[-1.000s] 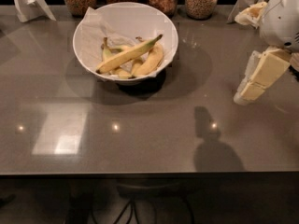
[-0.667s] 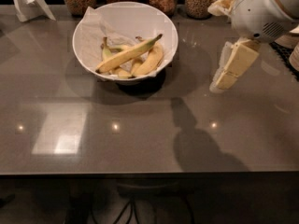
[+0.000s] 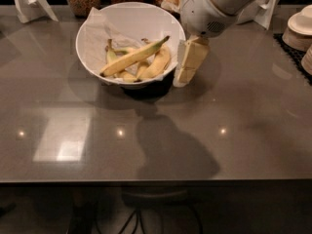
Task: Pick banana from white bowl
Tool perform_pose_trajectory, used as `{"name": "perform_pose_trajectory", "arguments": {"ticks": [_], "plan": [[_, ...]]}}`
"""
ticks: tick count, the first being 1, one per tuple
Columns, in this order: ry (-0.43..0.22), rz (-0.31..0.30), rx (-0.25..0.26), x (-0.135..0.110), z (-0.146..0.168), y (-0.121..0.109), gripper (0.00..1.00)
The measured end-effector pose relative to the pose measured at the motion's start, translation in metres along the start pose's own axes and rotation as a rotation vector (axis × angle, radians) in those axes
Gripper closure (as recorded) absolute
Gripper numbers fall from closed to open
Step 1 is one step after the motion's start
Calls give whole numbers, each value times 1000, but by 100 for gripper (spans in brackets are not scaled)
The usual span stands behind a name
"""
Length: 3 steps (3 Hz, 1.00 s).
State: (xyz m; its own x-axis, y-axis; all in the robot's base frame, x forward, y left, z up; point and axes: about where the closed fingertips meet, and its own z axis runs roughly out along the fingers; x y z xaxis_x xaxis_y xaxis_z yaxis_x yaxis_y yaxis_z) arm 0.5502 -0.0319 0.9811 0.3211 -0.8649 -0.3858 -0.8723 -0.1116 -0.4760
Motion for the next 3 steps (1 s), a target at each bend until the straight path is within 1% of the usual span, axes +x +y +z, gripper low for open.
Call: {"name": "perform_pose_trajectory", "arguments": {"ticks": [1, 2, 3], "plan": [[-16, -59, -1, -19, 25, -16, 0], [-16, -60, -1, -19, 25, -16, 0], [2, -110, 14, -17, 35, -30, 0]]}}
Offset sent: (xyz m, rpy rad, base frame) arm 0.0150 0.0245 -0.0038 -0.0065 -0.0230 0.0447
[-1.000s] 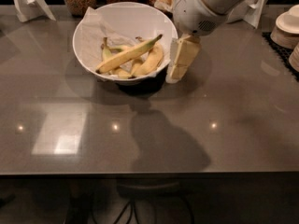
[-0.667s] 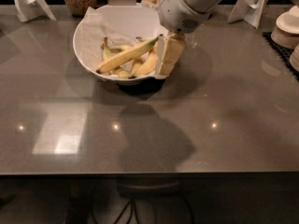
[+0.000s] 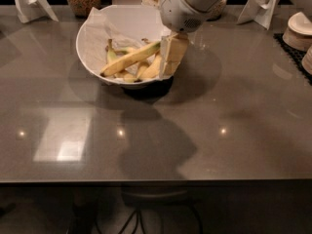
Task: Pick banana from white bowl
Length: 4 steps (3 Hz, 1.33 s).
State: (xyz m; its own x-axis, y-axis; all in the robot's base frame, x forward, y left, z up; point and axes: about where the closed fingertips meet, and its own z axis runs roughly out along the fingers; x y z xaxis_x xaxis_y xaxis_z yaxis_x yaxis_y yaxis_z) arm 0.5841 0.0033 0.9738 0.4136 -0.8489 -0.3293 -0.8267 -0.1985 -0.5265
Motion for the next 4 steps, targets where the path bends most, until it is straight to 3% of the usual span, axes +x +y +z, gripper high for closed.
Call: {"name": "perform_pose_trajectory", "arguments": {"ticks": [1, 3, 4], "plan": [[17, -48, 18, 8, 15, -23, 0], [10, -69, 43, 25, 42, -52, 42], [-19, -62, 34, 25, 59, -53, 46]]}}
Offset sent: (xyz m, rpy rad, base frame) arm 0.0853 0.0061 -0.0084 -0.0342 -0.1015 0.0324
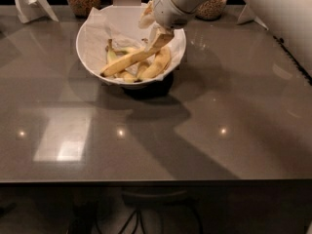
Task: Pick banana from white bowl
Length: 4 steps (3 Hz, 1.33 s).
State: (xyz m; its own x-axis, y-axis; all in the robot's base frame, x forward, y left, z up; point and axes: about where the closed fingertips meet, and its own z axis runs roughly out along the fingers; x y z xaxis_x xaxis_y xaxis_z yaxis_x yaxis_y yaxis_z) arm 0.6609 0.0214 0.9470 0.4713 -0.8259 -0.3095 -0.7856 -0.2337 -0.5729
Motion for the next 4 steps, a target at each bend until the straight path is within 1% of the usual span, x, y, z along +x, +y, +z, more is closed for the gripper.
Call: {"name": "perform_pose_trajectory", "arguments": {"ticks": [3, 4], "plan": [[-100, 14, -62, -14, 55, 6, 45], [-116, 15, -77, -17, 65, 8, 45]]}}
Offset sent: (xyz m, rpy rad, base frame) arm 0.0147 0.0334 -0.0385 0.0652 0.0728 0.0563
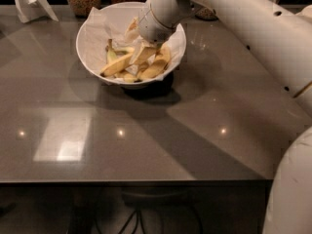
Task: Pick banana from white bowl
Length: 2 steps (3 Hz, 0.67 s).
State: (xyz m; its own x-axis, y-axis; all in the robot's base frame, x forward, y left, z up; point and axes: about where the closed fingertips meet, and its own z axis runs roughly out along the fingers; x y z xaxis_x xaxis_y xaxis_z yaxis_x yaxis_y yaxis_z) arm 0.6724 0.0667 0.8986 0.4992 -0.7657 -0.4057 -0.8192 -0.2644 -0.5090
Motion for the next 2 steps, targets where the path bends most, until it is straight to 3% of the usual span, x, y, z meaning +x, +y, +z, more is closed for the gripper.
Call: {"name": "perform_pose_trajectory", "arguments": {"ticks": [2], "plan": [[27, -5, -94, 14, 25, 14, 45]]}}
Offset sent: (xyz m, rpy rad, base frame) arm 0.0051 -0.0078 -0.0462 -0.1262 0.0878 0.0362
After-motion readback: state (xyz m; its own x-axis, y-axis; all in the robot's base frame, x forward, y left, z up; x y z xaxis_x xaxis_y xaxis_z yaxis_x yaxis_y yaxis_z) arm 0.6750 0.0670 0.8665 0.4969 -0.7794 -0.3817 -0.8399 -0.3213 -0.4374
